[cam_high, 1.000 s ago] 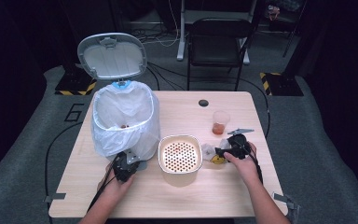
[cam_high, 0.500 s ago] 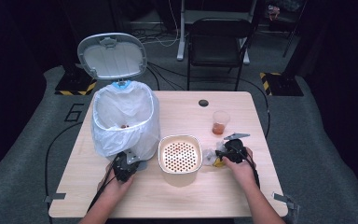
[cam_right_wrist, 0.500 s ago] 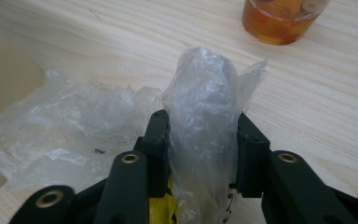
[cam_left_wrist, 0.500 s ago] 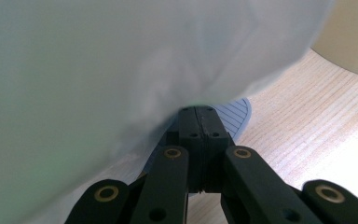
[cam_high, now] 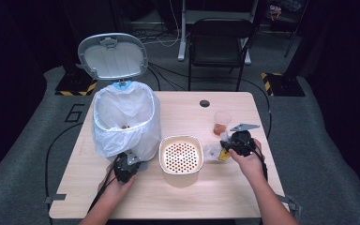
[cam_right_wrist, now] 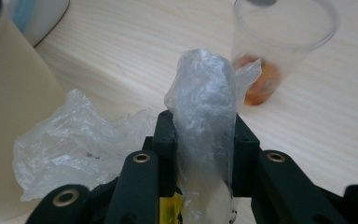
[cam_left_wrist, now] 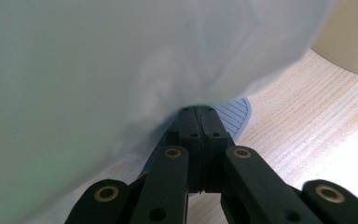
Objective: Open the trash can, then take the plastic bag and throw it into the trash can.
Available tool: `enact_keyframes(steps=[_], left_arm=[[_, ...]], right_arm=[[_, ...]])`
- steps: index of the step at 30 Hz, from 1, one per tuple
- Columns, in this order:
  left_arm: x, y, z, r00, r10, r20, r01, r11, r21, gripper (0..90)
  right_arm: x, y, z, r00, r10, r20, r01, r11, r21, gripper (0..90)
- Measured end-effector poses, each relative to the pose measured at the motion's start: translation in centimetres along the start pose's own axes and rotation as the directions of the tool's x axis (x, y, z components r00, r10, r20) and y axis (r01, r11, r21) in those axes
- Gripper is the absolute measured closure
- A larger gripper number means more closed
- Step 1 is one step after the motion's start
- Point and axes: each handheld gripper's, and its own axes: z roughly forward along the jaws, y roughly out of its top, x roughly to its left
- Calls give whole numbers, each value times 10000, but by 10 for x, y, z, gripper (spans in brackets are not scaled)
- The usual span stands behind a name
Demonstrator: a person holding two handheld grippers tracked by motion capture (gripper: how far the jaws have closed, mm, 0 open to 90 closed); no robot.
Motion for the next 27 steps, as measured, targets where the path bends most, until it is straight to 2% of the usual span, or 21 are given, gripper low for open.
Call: enact_keyframes(steps=[2, 3, 4, 5, 6, 7, 8, 11, 13, 20, 24, 26, 27], left_arm=[[0, 0, 0, 10000, 0, 46, -1, 10000, 45, 898], [0, 0, 0, 10000, 0, 46, -1, 10000, 45, 898], [0, 0, 0, 10000, 12, -14, -12, 10000, -10, 897], [0, 0, 0, 10000, 12, -14, -12, 10000, -10, 898], [0, 0, 0, 10000, -7, -10, 7, 10000, -11, 898], [0, 0, 0, 10000, -14, -11, 14, 10000, -4, 897], [0, 0, 0, 10000, -7, -20, 7, 10000, -3, 897], [0, 0, 0, 10000, -22, -36, 22, 10000, -6, 897], [0, 0, 0, 10000, -25, -38, 25, 10000, -7, 898], [0, 0, 0, 10000, -21, -41, 20, 10000, -44, 898], [0, 0, 0, 10000, -24, -32, 24, 10000, -1, 897], [0, 0, 0, 10000, -26, -42, 26, 10000, -10, 898], [0, 0, 0, 10000, -22, -31, 22, 10000, -4, 898]], right_arm=[[-2, 10, -12, 9999, -110, 132, 111, 9999, -61, 701], [-2, 10, -12, 9999, -110, 132, 111, 9999, -61, 701], [-5, 21, -23, 9999, -131, 94, 133, 9997, -186, 701], [-5, 21, -23, 9999, -131, 94, 133, 9997, -186, 701], [-6, 31, -33, 9998, -161, 77, 163, 9997, -203, 701], [-6, 35, -37, 9999, -99, 48, 100, 9997, -228, 701], [-7, 41, -42, 9995, -325, 15, 325, 9991, -268, 701], [-6, 48, -48, 9994, -356, -37, 355, 9990, -272, 701], [-5, 61, -57, 9987, -487, -163, 481, 9983, -329, 701], [-4, 78, -66, 9971, -333, -679, 308, 9988, -372, 702], [2, 91, -70, 9932, -464, -1068, 434, 9986, -301, 702], [6, 102, -73, 9888, -720, -1305, 678, 9970, -363, 701], [8, 104, -74, 9888, -651, -1343, 615, 9976, -307, 701]])
